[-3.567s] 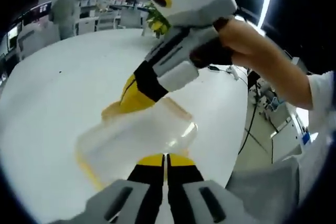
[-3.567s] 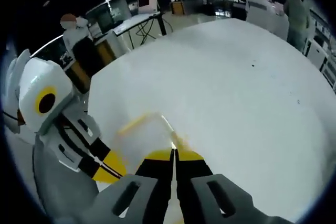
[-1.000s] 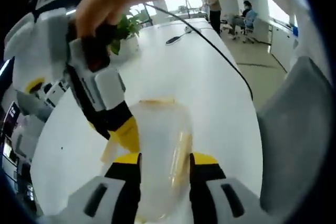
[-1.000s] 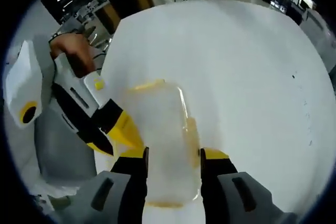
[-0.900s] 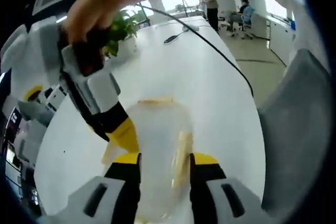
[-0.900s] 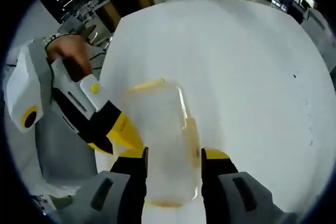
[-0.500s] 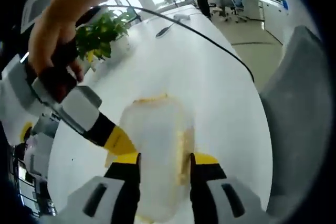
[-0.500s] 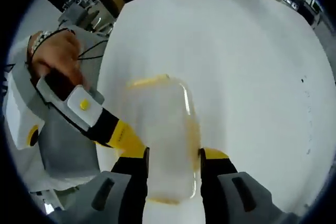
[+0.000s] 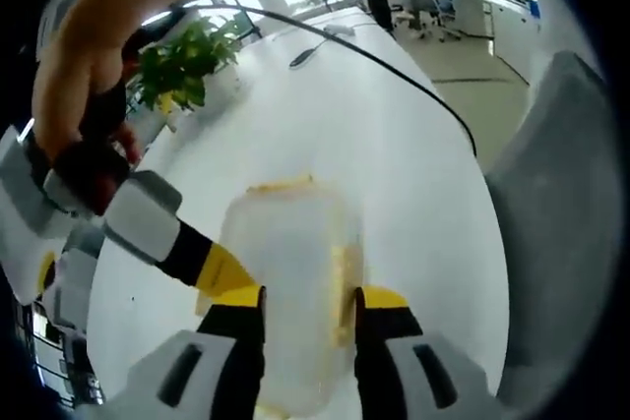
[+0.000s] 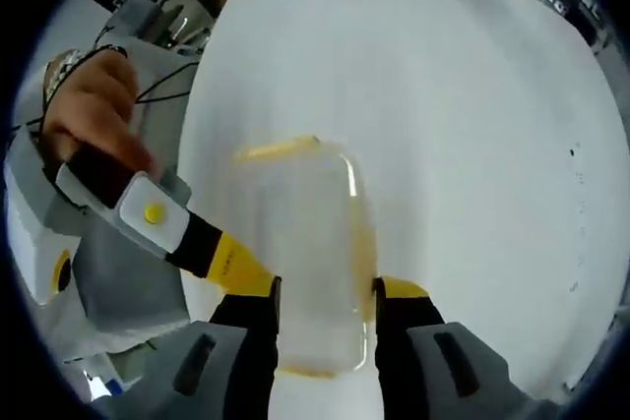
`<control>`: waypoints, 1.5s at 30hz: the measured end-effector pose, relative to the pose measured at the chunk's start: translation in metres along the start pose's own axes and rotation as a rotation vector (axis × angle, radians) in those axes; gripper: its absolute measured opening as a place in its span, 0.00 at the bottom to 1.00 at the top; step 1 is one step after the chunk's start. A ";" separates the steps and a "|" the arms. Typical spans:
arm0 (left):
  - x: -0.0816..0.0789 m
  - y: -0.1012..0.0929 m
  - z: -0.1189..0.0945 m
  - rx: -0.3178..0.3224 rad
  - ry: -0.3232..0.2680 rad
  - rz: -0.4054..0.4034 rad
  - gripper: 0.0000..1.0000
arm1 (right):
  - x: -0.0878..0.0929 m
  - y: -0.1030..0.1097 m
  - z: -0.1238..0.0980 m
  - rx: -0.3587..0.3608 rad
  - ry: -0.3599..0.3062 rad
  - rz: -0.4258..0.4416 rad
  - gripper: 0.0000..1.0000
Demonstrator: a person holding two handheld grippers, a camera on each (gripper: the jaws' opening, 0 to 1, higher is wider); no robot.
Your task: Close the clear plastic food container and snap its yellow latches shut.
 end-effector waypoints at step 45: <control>-0.001 -0.002 0.002 -0.030 -0.007 0.025 0.26 | 0.003 -0.011 0.006 -0.151 -0.005 -0.054 0.32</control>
Point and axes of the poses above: the point that each gripper's makers call its tool centre point, and the gripper's own axes: z roughly forward along the fingers, y roughly to its left, x roughly out of its underside, the point moved 9 cm from there along -z, roughly backward along the fingers, and after that the axes turned 9 degrees about z, right-handed, at the moved point
